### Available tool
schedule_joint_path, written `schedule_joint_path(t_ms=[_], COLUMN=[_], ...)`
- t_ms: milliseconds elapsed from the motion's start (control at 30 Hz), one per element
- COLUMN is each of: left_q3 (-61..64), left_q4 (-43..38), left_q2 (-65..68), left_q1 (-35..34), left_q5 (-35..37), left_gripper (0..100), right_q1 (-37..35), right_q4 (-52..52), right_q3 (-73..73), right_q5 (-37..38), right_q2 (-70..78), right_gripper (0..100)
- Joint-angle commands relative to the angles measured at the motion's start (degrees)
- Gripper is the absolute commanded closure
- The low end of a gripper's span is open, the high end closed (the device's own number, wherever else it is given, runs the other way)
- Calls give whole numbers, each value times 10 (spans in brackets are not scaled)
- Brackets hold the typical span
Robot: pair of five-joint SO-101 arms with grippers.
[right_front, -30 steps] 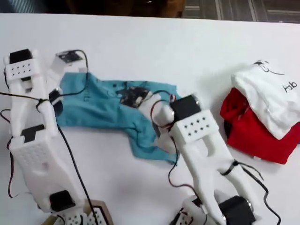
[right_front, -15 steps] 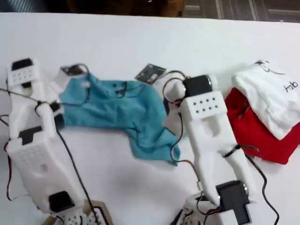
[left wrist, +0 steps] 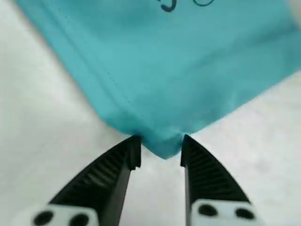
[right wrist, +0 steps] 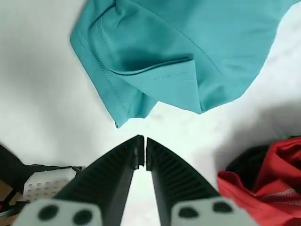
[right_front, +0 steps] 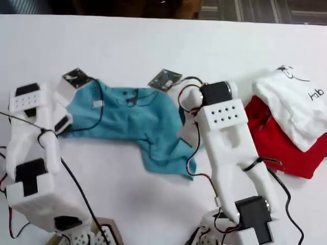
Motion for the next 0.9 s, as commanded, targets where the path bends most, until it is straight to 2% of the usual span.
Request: schedule_joint_path(t_ms=[0,333,400,600,867], left_q3=[22,75,75,74,71], left_q4=[-25,-88,-88,-85,-61], left_q2=[-37,-34,-34,-38,-39], left_q1=[-4,-1,-1,-2,-2], left_q5=[10,69,81,105,106], left_gripper=[835,835,848,972,974], right_q1=[0,0,0,0,3], right_q4=[12,12,11,9,9], right_q3=[-22,-22,-22,-22,-23], right_q5=[4,4,4,4,4], right_q2=[-2,-2,-2,-2,-3], right_gripper=[981,981,981,981,981])
